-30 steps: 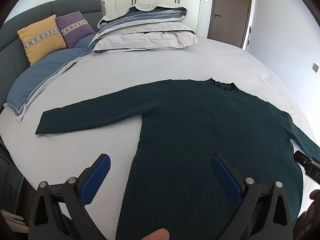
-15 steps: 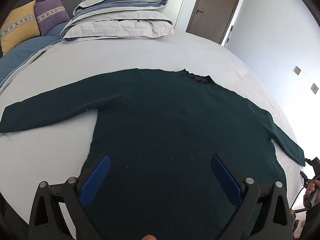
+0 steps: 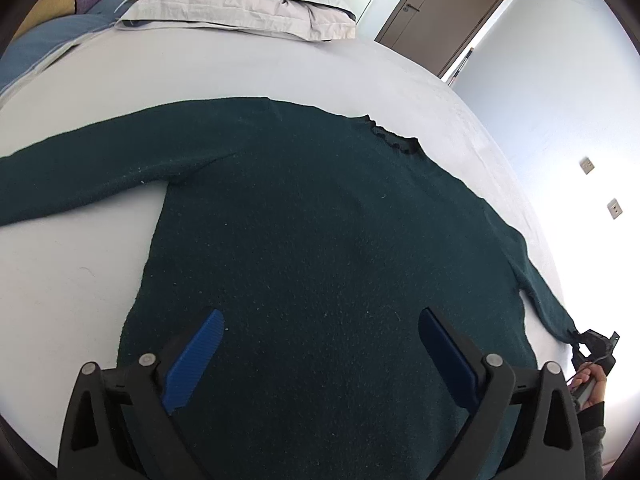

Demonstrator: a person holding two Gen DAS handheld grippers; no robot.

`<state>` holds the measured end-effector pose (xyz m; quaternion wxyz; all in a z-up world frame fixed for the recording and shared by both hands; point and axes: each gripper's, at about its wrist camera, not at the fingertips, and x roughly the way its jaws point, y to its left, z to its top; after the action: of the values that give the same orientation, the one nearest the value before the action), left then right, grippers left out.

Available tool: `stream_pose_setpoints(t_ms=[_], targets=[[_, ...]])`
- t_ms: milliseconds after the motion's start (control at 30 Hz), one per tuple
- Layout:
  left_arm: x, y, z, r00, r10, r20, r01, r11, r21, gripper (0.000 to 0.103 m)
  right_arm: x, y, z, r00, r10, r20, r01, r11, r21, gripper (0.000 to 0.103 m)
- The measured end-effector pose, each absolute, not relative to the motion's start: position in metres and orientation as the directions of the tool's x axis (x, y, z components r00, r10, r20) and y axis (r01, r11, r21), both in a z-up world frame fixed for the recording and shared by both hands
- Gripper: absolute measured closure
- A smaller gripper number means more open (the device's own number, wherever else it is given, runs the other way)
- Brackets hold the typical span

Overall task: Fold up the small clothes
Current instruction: 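Grasp the sweater sleeve cuff with the right gripper and lift it, then fold the held sleeve across the sweater body with the right gripper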

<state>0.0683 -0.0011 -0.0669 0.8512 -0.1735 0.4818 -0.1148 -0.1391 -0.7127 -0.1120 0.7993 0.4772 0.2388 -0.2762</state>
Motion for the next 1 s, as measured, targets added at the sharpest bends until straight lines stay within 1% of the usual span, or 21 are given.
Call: stream_pose_setpoints(t_ms=[100, 167, 300, 400, 533, 633, 700, 733, 767, 800, 833, 867, 933, 1000], targets=[[0.072, 0.003, -0.068, 0.506, -0.391, -0.769, 0.030, 0.899, -0.437, 0.008, -0.105, -0.689, -0.077, 0.742, -0.222, -0.632, 0.644, 0.497, 0.582, 0.096], [0.075, 0.004, -0.068, 0.506, -0.416, -0.756, 0.039, 0.886, -0.462, 0.009, -0.078, -0.654, -0.053, 0.754, -0.209, -0.623, 0.602, 0.599, 0.528, 0.096], [0.080, 0.005, -0.064, 0.512, -0.445, -0.735, 0.054, 0.870, -0.490, 0.009, -0.009, -0.544, -0.014, 0.786, -0.102, -0.609, 0.437, 0.789, 0.432, 0.096], [0.083, 0.010, -0.063, 0.517, -0.468, -0.716, 0.057, 0.854, -0.517, 0.009, 0.044, -0.449, -0.003, 0.787, 0.014, -0.617, 0.280, 0.883, 0.377, 0.096], [0.089, 0.020, -0.063, 0.523, -0.498, -0.692, 0.048, 0.828, -0.559, 0.010, 0.106, -0.306, -0.009, 0.739, 0.156, -0.655, 0.115, 0.929, 0.351, 0.096], [0.095, 0.028, -0.068, 0.520, -0.517, -0.680, 0.033, 0.808, -0.589, 0.010, 0.134, -0.224, -0.048, 0.686, 0.176, -0.705, 0.077, 0.947, 0.311, 0.096], [0.102, 0.029, -0.073, 0.510, -0.533, -0.675, 0.028, 0.794, -0.607, 0.010, 0.154, -0.188, -0.080, 0.629, 0.211, -0.748, 0.067, 0.944, 0.322, 0.094], [0.105, 0.028, -0.075, 0.504, -0.545, -0.670, 0.029, 0.786, -0.617, 0.010, 0.144, -0.179, -0.103, 0.601, 0.224, -0.767, 0.068, 0.942, 0.329, 0.093], [0.109, 0.027, -0.078, 0.495, -0.559, -0.665, 0.031, 0.776, -0.629, 0.010, 0.134, -0.191, -0.115, 0.582, 0.243, -0.776, 0.059, 0.939, 0.338, 0.091], [0.113, 0.024, -0.081, 0.485, -0.572, -0.661, 0.030, 0.767, -0.641, 0.010, 0.138, -0.186, -0.124, 0.562, 0.266, -0.783, 0.045, 0.936, 0.350, 0.080], [0.117, 0.021, -0.083, 0.473, -0.587, -0.657, 0.027, 0.756, -0.654, 0.010, 0.141, -0.185, -0.134, 0.552, 0.274, -0.788, 0.042, 0.934, 0.355, 0.064], [0.121, 0.018, -0.086, 0.458, -0.603, -0.653, 0.028, 0.744, -0.668, 0.010, 0.138, -0.182, -0.140, 0.552, 0.288, -0.782, 0.036, 0.930, 0.367, 0.056], [0.129, 0.005, -0.091, 0.436, -0.625, -0.648, 0.037, 0.732, -0.681, 0.010, 0.138, -0.174, -0.148, 0.571, 0.296, -0.765, 0.020, 0.927, 0.374, 0.051], [0.139, -0.011, -0.096, 0.411, -0.641, -0.648, 0.041, 0.723, -0.690, 0.010, 0.131, -0.178, -0.149, 0.583, 0.296, -0.757, 0.029, 0.923, 0.383, 0.051]])
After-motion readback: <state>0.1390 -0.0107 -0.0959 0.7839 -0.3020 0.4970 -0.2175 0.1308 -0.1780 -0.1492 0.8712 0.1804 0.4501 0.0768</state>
